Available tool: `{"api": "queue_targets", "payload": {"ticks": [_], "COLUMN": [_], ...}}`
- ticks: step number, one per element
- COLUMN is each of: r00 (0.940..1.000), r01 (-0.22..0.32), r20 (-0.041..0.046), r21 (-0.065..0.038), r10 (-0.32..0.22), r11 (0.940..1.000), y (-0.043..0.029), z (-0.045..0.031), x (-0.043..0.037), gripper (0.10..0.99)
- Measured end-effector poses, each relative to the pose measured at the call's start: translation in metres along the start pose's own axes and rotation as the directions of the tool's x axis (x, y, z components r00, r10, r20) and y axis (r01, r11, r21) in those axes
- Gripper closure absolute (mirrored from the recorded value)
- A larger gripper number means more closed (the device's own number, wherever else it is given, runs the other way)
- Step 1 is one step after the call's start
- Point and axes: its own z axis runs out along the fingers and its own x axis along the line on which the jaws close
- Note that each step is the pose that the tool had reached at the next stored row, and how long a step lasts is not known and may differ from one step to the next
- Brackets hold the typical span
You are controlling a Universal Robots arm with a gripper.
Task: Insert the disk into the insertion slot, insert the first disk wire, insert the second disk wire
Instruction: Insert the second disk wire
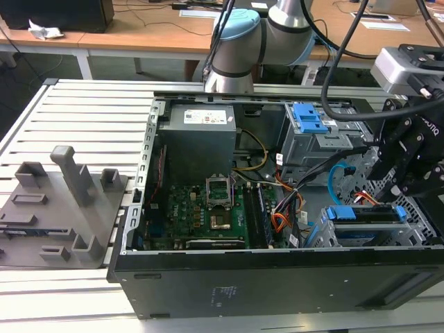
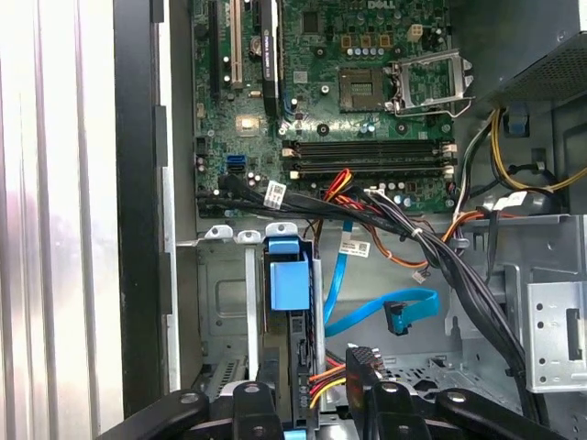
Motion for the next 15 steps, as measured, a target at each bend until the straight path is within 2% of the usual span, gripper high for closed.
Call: {"api": "queue_targets", "payload": {"ticks": [5, 15], "r00": [1.0, 1.0], "r01": [0.0, 0.0], "r20": [0.0, 0.0], "r21": [0.0, 0.0], "r10": [0.0, 0.0], "r11": [1.0, 1.0], "y": [-0.0034, -0.0027], "z": [0.0, 0.0002], "x": [-0.0126, -0.0276], "gripper": [0.667, 0.667]}}
